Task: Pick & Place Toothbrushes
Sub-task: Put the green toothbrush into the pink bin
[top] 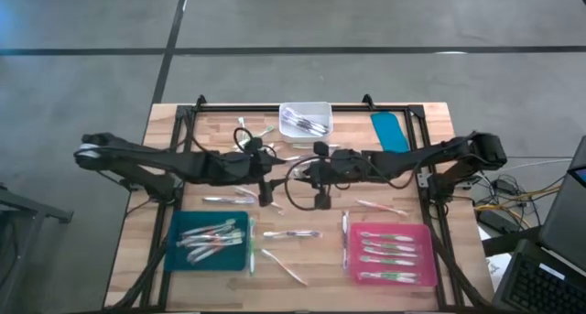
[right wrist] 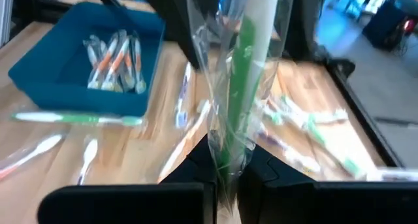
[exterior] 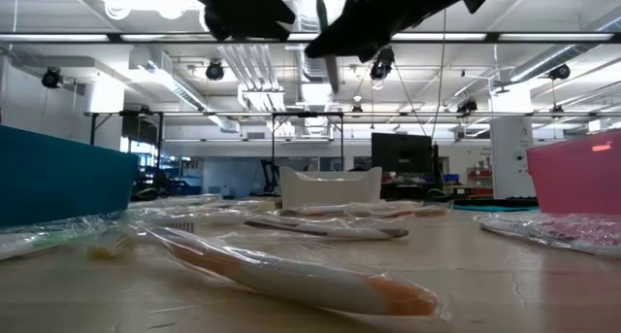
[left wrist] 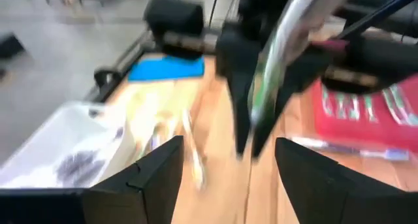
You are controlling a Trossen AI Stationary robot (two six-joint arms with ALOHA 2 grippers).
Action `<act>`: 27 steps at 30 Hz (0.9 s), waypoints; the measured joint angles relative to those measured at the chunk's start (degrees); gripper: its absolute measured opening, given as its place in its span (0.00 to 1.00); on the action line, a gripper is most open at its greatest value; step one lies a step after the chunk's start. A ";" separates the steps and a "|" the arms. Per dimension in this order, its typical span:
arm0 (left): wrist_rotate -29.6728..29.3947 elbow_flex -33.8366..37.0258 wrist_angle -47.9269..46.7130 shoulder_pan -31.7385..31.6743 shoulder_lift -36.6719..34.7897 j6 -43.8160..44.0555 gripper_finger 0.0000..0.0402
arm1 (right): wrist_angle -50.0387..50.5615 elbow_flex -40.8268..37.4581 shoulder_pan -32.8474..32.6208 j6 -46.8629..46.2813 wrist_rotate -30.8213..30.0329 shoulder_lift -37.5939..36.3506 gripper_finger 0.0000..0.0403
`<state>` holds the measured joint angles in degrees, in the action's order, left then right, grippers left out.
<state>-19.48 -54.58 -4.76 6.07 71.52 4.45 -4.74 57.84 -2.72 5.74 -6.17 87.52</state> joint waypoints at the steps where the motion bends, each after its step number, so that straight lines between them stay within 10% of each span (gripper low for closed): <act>1: 0.01 -0.18 -1.90 0.00 -0.44 1.08 0.61 | 1.85 0.00 0.00 -1.03 0.00 -0.70 0.04; 19: -10.68 5.26 -2.91 -0.02 -1.67 4.59 0.59 | 51.96 0.00 -7.24 -27.85 0.63 -19.85 0.04; 27: -10.59 5.26 -2.99 -0.02 -1.59 10.67 0.59 | 61.24 0.00 -15.27 -43.51 9.97 -20.77 0.04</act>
<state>-30.06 -49.32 -7.75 6.04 69.93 15.11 56.49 57.84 -18.00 -37.77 3.79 66.75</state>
